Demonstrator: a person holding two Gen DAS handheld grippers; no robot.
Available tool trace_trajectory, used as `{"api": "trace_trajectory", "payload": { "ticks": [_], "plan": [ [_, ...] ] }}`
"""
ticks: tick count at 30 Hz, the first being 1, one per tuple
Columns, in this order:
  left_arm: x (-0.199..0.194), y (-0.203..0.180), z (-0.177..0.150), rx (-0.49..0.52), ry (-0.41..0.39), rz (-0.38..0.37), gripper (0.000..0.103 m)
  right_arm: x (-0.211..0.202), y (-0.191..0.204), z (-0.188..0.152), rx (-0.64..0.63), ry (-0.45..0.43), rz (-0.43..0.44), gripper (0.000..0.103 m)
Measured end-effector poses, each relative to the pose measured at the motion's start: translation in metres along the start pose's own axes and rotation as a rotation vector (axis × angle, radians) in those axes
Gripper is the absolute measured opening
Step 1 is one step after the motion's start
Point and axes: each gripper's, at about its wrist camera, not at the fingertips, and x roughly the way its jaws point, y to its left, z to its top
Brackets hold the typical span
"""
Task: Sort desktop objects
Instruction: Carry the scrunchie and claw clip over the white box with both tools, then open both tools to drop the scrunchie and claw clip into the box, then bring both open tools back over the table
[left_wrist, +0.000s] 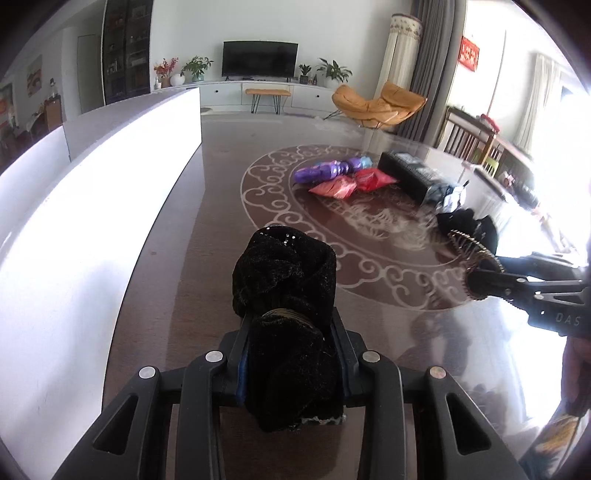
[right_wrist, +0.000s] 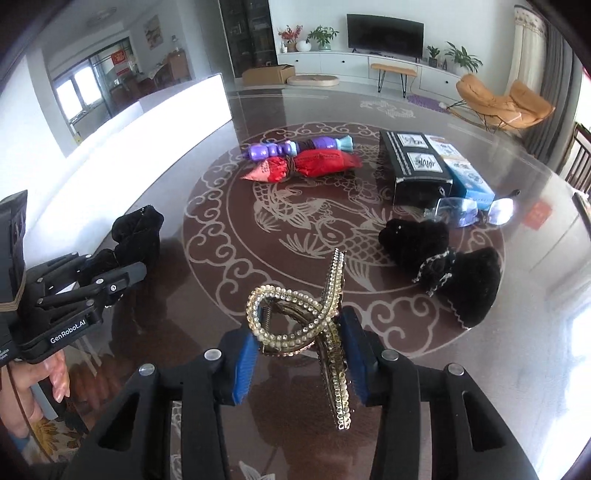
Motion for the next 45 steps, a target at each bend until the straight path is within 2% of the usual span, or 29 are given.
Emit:
{"api": "trace_trajectory", "payload": {
  "ticks": [3,5,7,10,14,17,21,23,24,25,26,27,29,32,33,34,36,37,39,42,43,45],
  "plan": [
    [-0.047,-0.002,0.012,-0.033,-0.072,-0.079,0.034,-0.031,0.022,0.019,-0.038,-0.050,0.054,0.043],
    [-0.082,0.008,0.027,-0.046,-0.133,-0.098,0.034,-0.048,0.046,0.040,-0.056,-0.089,0.118,0.043],
    [-0.113,0.030,0.042,-0.060,-0.183,-0.068,0.034,-0.065,0.078,0.062,-0.082,-0.130,0.197,0.043],
    [-0.141,0.088,0.062,-0.123,-0.197,0.006,0.034,-0.077,0.139,0.094,-0.149,-0.184,0.315,0.043],
    [-0.150,0.173,0.072,-0.182,-0.132,0.173,0.034,-0.075,0.223,0.113,-0.245,-0.190,0.454,0.043],
    [-0.138,0.225,0.067,-0.214,-0.029,0.257,0.034,-0.060,0.280,0.115,-0.312,-0.151,0.527,0.043],
    [-0.114,0.267,0.047,-0.232,0.103,0.325,0.035,-0.018,0.327,0.110,-0.349,-0.051,0.537,0.044],
    [-0.107,0.276,0.037,-0.249,0.146,0.340,0.040,0.002,0.336,0.106,-0.339,0.001,0.523,0.044],
    [-0.103,0.276,0.031,-0.258,0.157,0.347,0.043,0.009,0.337,0.104,-0.328,0.019,0.522,0.046],
    [-0.102,0.276,0.028,-0.264,0.158,0.350,0.057,0.014,0.336,0.103,-0.314,0.036,0.530,0.057],
    [-0.102,0.276,0.026,-0.269,0.153,0.353,0.075,0.016,0.334,0.101,-0.298,0.043,0.535,0.063],
    [-0.103,0.274,0.025,-0.268,0.137,0.359,0.081,0.015,0.331,0.100,-0.288,0.033,0.537,0.071],
    [-0.110,0.266,0.025,-0.249,0.088,0.375,0.083,0.006,0.321,0.098,-0.277,-0.012,0.543,0.078],
    [-0.121,0.254,0.033,-0.230,0.020,0.398,0.083,-0.015,0.296,0.097,-0.242,-0.085,0.539,0.079],
    [-0.127,0.246,0.036,-0.223,-0.010,0.385,0.083,-0.024,0.287,0.095,-0.236,-0.126,0.527,0.080],
    [-0.132,0.238,0.040,-0.211,-0.041,0.362,0.083,-0.035,0.275,0.092,-0.234,-0.177,0.505,0.086],
    [-0.142,0.209,0.044,-0.168,-0.092,0.315,0.083,-0.053,0.245,0.077,-0.231,-0.274,0.428,0.100],
    [-0.148,0.191,0.046,-0.141,-0.111,0.285,0.084,-0.060,0.228,0.067,-0.219,-0.314,0.376,0.103],
    [-0.153,0.150,0.050,-0.081,-0.143,0.203,0.084,-0.057,0.189,0.050,-0.180,-0.343,0.284,0.103],
    [-0.157,0.084,0.055,0.009,-0.178,0.070,0.095,-0.049,0.124,0.013,-0.117,-0.300,0.109,0.103],
    [-0.157,0.063,0.055,0.039,-0.187,0.028,0.101,-0.044,0.102,0.001,-0.101,-0.268,0.046,0.103],
    [-0.148,0.024,0.049,0.086,-0.188,-0.045,0.103,-0.035,0.060,-0.021,-0.051,-0.197,-0.057,0.103]
  ]
}}
